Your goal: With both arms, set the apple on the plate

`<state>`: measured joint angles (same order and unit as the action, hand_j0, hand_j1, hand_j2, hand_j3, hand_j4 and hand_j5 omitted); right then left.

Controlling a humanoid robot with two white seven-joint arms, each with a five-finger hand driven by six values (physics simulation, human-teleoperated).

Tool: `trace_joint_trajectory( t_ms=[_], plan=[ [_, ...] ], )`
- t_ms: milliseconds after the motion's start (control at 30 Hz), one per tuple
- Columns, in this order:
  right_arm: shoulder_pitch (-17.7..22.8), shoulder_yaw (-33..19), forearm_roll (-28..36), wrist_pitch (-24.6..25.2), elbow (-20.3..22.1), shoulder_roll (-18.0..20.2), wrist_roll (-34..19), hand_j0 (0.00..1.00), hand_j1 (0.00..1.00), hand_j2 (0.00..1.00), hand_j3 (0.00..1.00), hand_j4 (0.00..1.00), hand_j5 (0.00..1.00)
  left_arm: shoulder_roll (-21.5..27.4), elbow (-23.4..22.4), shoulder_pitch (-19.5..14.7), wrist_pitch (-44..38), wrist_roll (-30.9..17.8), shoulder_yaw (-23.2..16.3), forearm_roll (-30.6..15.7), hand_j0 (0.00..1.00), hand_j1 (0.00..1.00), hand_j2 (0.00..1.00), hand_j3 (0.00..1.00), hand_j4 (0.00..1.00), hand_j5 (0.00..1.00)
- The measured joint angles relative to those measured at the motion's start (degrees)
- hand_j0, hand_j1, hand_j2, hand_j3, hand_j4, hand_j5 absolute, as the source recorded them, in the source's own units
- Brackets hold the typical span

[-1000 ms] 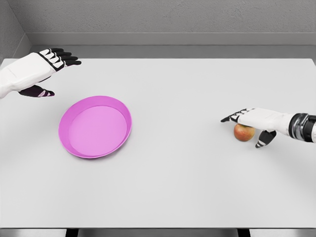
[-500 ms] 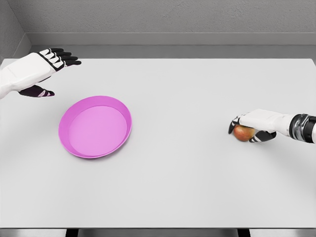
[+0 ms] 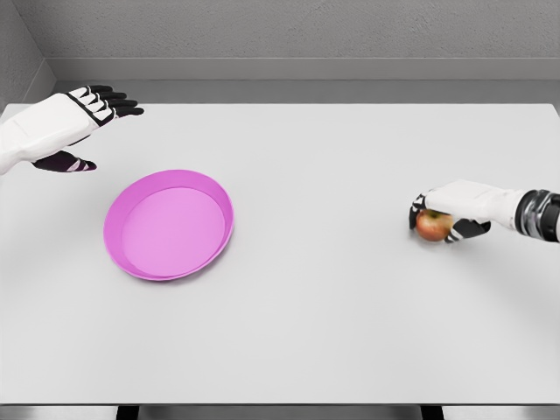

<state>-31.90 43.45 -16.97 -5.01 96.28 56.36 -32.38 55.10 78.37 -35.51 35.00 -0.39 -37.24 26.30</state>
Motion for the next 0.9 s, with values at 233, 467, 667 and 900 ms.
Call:
trace_joint_trajectory(
  t_ms=[233, 467, 667, 900],
  plan=[
    [-1.2, -0.2, 0.4, 0.0, 1.1, -0.2, 0.1, 0.53, 0.53, 0.53, 0.53, 0.53, 0.53, 0.0, -0.3, 0.0, 0.0, 0.0, 0.0, 0.0, 1.00, 1.00, 1.00, 1.00, 1.00, 1.00],
    [-1.9, -0.2, 0.4, -0.6, 1.9, -1.1, 0.1, 0.52, 0.52, 0.52, 0.52, 0.52, 0.52, 0.0, -0.4, 0.0, 0.0, 0.0, 0.0, 0.0, 1.00, 1.00, 1.00, 1.00, 1.00, 1.00],
    [-2.3, -0.2, 0.6, -0.4, 3.4, -1.9, 0.1, 0.51, 0.51, 0.51, 0.51, 0.51, 0.51, 0.0, -0.4, 0.0, 0.0, 0.0, 0.0, 0.0, 1.00, 1.00, 1.00, 1.00, 1.00, 1.00],
    [-3.2, -0.1, 0.6, -0.4, 3.7, -3.8, 0.1, 0.51, 0.51, 0.51, 0.51, 0.51, 0.51, 0.0, -0.4, 0.0, 0.0, 0.0, 0.0, 0.0, 1.00, 1.00, 1.00, 1.00, 1.00, 1.00]
  ],
)
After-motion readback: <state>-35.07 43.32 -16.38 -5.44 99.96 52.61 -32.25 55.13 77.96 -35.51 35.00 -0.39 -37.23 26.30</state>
